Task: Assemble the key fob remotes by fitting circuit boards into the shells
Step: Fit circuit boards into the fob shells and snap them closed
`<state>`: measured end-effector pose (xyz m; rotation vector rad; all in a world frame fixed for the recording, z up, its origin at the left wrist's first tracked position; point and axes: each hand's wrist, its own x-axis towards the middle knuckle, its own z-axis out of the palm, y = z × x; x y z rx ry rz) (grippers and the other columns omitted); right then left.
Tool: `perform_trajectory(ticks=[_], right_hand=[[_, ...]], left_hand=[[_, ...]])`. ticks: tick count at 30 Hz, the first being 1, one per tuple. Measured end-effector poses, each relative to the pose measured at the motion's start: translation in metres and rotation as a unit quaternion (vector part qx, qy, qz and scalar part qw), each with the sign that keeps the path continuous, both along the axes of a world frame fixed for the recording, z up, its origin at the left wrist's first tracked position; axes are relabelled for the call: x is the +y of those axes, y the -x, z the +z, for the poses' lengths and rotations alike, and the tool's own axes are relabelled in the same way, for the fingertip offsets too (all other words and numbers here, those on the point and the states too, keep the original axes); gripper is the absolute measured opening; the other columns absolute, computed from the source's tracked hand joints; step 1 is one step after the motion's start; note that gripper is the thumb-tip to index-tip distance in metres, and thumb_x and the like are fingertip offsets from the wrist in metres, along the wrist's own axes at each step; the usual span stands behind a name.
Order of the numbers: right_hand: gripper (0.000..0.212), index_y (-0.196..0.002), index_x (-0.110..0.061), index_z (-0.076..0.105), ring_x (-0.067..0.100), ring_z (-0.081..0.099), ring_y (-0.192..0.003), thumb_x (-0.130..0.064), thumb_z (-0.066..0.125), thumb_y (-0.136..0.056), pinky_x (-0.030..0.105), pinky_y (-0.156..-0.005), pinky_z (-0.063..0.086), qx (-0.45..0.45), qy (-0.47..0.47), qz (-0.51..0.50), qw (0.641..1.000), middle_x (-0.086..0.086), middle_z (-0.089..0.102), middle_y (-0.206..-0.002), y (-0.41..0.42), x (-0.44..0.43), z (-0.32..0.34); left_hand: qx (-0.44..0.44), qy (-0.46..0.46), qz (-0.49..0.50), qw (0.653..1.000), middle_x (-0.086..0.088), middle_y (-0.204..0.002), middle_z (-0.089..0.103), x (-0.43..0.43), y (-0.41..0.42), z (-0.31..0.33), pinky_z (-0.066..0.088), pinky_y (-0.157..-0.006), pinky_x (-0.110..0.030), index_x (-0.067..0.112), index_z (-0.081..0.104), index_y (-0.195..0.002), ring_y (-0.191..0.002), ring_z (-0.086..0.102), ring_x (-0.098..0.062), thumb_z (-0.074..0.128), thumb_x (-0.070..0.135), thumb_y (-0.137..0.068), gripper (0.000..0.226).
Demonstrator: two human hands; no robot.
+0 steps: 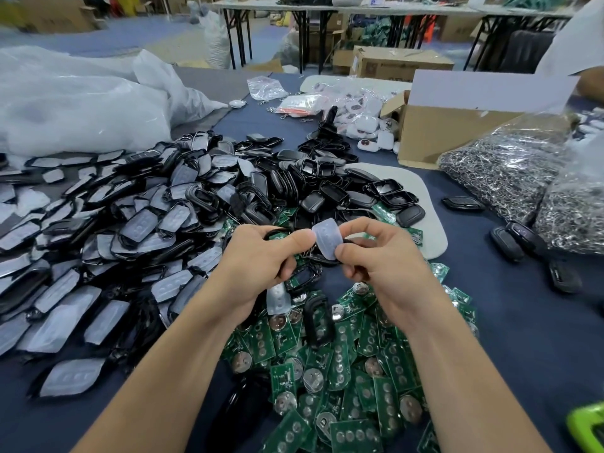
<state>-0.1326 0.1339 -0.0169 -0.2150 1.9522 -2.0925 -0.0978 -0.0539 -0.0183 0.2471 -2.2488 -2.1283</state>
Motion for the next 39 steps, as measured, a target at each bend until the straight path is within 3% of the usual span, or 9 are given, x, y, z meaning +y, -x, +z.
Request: perform_trajectory(ticks=[6, 10, 13, 20, 24, 27, 29, 33, 39], right_hand=[[0.027, -0.086, -0.012, 0.078, 0.013, 0.045, -0.049, 0.013, 0.069, -0.084, 0.02, -0.047, 0.038, -0.005, -0.017, 0.038, 0.999, 0.017, 0.058, -0.068, 0.001, 0.005, 0.0], [0.04, -0.085, -0.022, 0.083, 0.011, 0.046, -0.047, 0.012, 0.062, -0.089, 0.018, -0.044, 0.038, -0.018, 0.006, 0.025, 1.0, 0.006, 0.067, -0.071, -0.001, -0.001, 0.002], [0.035, -0.083, -0.017, 0.078, 0.012, 0.047, -0.046, 0.012, 0.06, -0.09, 0.019, -0.043, 0.036, -0.029, 0.02, -0.005, 0.999, 0.005, 0.066, -0.07, -0.002, -0.005, 0.003], [0.029, -0.083, -0.012, 0.065, 0.016, 0.047, -0.048, 0.015, 0.058, -0.089, 0.023, -0.044, 0.033, -0.057, 0.072, -0.016, 0.996, 0.013, 0.062, -0.076, -0.003, -0.005, 0.005], [0.032, -0.077, -0.014, 0.067, 0.017, 0.047, -0.046, 0.017, 0.061, -0.085, 0.021, -0.044, 0.036, -0.011, 0.003, -0.009, 1.0, 0.02, 0.057, -0.072, -0.002, -0.003, 0.005], [0.033, -0.076, -0.013, 0.067, 0.015, 0.046, -0.045, 0.019, 0.063, -0.082, 0.019, -0.043, 0.037, 0.003, -0.017, -0.016, 1.0, 0.013, 0.06, -0.064, -0.002, -0.004, 0.003], [0.033, -0.076, -0.013, 0.068, 0.014, 0.047, -0.044, 0.02, 0.064, -0.081, 0.018, -0.043, 0.037, 0.015, -0.026, -0.021, 0.999, 0.009, 0.061, -0.061, -0.002, -0.005, 0.002], [0.039, -0.068, -0.022, 0.076, 0.007, 0.052, -0.05, 0.015, 0.07, -0.08, 0.016, -0.048, 0.041, 0.034, -0.023, -0.05, 0.998, 0.002, 0.069, -0.067, -0.002, -0.008, 0.0], [0.034, -0.07, -0.025, 0.078, 0.013, 0.069, -0.077, 0.006, 0.073, -0.084, 0.029, -0.075, 0.057, 0.081, -0.039, -0.091, 0.992, 0.004, 0.078, -0.081, -0.003, -0.011, -0.001]], left_hand=[[0.012, 0.043, -0.018, 0.999, -0.003, -0.045, 0.047, -0.001, 0.0, -0.002, 0.03, -0.042, -0.016, 0.016, 0.055, -0.049, -0.041, 0.034, -0.012, 0.075, 0.017, -0.091, 0.047], [0.012, 0.042, -0.011, 0.999, -0.002, -0.046, 0.046, -0.001, 0.001, -0.006, 0.03, -0.042, -0.015, -0.008, 0.063, -0.069, -0.042, 0.033, -0.013, 0.073, 0.005, -0.084, 0.021], [0.007, 0.022, -0.006, 1.0, -0.003, -0.047, 0.047, -0.002, 0.001, -0.004, 0.031, -0.041, -0.014, -0.002, 0.073, -0.079, -0.042, 0.035, -0.012, 0.076, 0.006, -0.081, 0.009], [-0.002, 0.013, -0.055, 0.998, -0.006, -0.047, 0.047, -0.005, -0.001, 0.002, 0.028, -0.042, -0.019, 0.015, 0.065, -0.056, -0.041, 0.031, -0.014, 0.078, 0.025, -0.091, 0.039], [0.004, 0.026, -0.033, 0.999, -0.004, -0.045, 0.047, 0.001, -0.001, 0.001, 0.031, -0.043, -0.017, 0.018, 0.058, -0.046, -0.041, 0.033, -0.014, 0.077, 0.024, -0.091, 0.049], [0.01, 0.056, -0.025, 0.998, -0.003, -0.045, 0.047, 0.006, -0.002, 0.001, 0.033, -0.046, -0.018, 0.016, 0.051, -0.046, -0.043, 0.035, -0.015, 0.08, 0.032, -0.081, 0.048], [0.004, 0.054, -0.019, 0.998, -0.004, -0.046, 0.046, 0.006, -0.002, 0.0, 0.032, -0.046, -0.019, 0.016, 0.051, -0.046, -0.045, 0.034, -0.016, 0.079, 0.02, -0.082, 0.045], [-0.009, 0.044, 0.003, 0.999, -0.004, -0.048, 0.046, 0.006, 0.0, -0.001, 0.03, -0.043, -0.019, 0.017, 0.056, -0.05, -0.044, 0.034, -0.015, 0.074, 0.003, -0.08, 0.038], [-0.008, 0.024, 0.025, 0.999, -0.006, -0.048, 0.048, 0.006, 0.002, -0.003, 0.029, -0.042, -0.021, 0.009, 0.057, -0.059, -0.044, 0.032, -0.018, 0.078, 0.011, -0.079, 0.029]])
